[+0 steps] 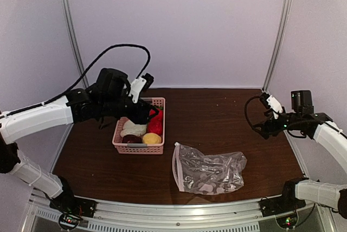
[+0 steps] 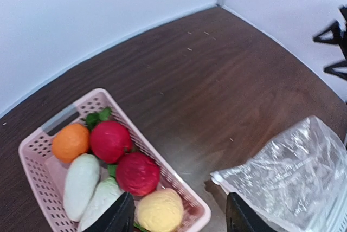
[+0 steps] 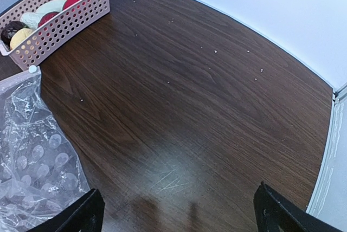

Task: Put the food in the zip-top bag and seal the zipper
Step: Adjust the bin at the corner of the board, then adjust the zipper food storage bag at the center of the board.

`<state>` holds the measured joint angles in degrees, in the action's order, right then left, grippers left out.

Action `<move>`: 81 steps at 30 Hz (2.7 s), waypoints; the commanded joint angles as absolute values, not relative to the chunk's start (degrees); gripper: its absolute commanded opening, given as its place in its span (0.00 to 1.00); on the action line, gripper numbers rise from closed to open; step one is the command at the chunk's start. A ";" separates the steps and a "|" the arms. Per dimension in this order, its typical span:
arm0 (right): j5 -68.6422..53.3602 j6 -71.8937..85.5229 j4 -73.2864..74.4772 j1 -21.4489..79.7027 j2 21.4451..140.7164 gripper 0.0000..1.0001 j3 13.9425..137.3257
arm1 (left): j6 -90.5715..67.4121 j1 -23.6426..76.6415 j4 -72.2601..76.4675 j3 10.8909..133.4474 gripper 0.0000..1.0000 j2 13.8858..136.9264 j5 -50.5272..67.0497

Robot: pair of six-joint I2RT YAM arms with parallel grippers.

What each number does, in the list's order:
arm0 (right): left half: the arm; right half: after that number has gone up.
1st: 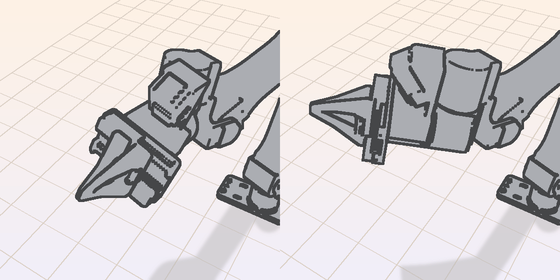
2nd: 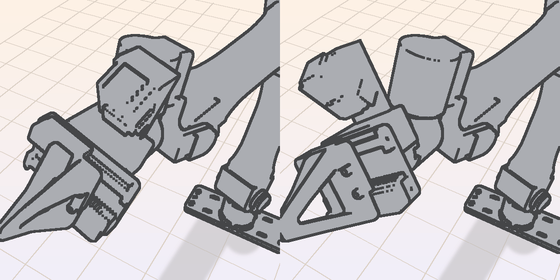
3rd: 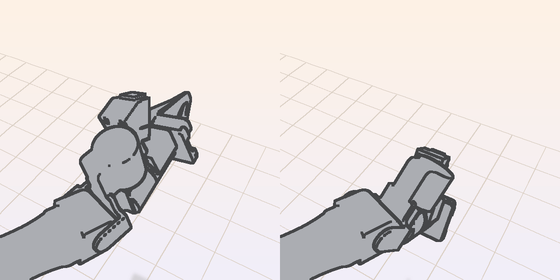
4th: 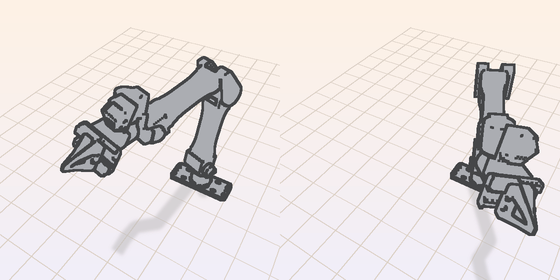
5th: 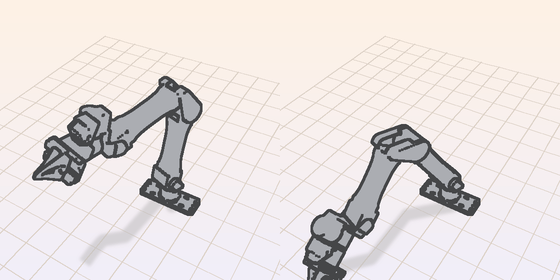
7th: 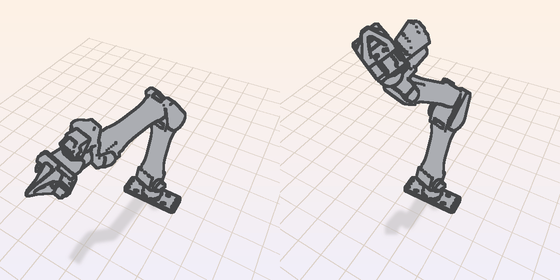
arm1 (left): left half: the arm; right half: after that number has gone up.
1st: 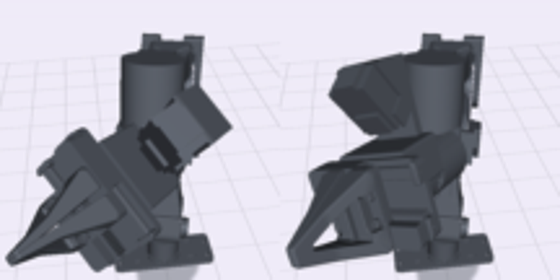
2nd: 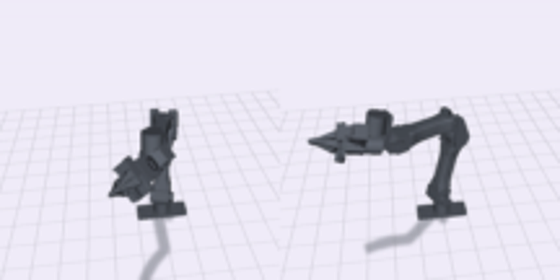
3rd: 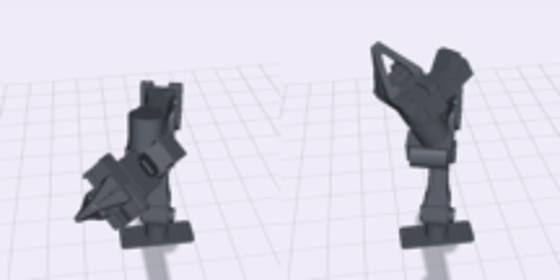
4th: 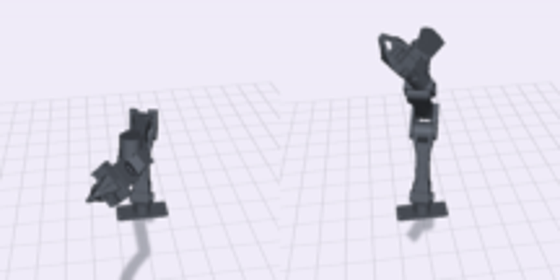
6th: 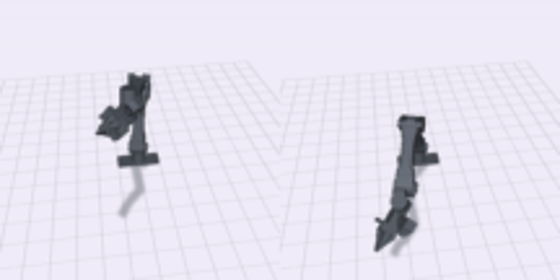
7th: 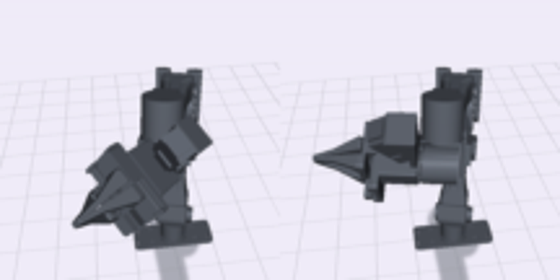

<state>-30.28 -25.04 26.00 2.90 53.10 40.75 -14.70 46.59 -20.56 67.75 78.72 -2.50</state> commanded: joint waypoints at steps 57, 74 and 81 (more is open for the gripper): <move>4.31 -52.90 35.99 14.77 72.54 0.77 60.04 | -34.61 65.30 -1.37 65.82 0.41 101.68 1.68; -12.22 -29.73 51.47 47.74 76.21 0.79 72.53 | -52.05 65.30 -7.55 56.14 0.47 91.37 -13.65; -7.66 -25.80 55.03 59.16 85.41 0.95 77.65 | -59.74 65.10 -16.55 53.10 0.54 79.18 -32.00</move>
<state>-10.09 -29.56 50.65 54.46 83.13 75.72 -53.21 65.36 -11.53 54.70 86.04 -18.44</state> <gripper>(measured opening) 0.930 0.510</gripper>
